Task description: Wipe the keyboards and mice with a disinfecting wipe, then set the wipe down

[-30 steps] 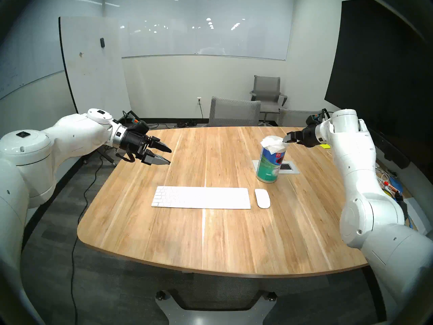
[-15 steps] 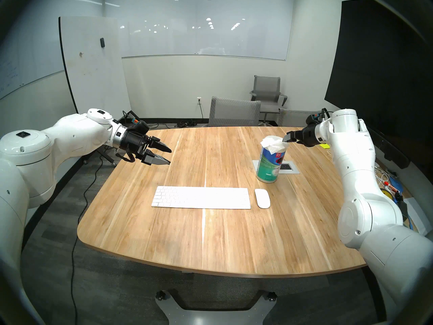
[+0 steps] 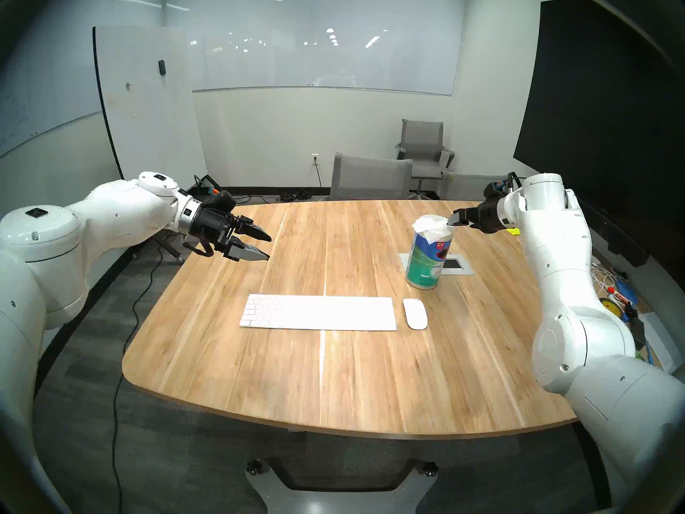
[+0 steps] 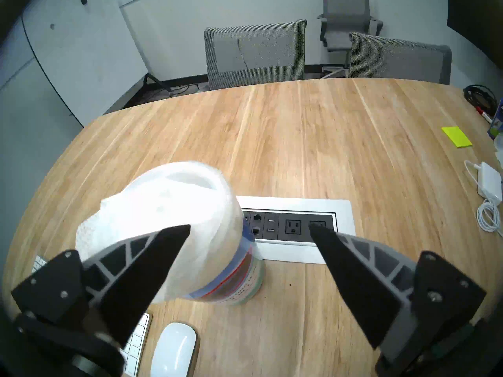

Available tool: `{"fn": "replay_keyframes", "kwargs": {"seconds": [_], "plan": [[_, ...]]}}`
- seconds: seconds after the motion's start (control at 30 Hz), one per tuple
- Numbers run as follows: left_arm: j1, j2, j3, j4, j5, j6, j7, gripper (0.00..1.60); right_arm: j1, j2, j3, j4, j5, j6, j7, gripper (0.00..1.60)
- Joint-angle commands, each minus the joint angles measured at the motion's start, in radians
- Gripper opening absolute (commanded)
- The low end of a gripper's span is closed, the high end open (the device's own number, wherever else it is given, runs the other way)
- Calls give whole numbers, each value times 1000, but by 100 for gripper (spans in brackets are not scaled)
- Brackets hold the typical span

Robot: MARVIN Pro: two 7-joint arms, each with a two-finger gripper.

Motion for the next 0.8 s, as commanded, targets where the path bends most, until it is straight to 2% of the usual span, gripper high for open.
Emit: {"fn": "replay_keyframes", "kwargs": {"seconds": [0.0,0.77], "plan": [[-20,0,-8,1,-4,1,1,160,27,3,1,-14,1,-3,10,160],[-20,0,-8,1,-4,1,1,160,28,-4,14,-13,-23,-3,23,160]]}}
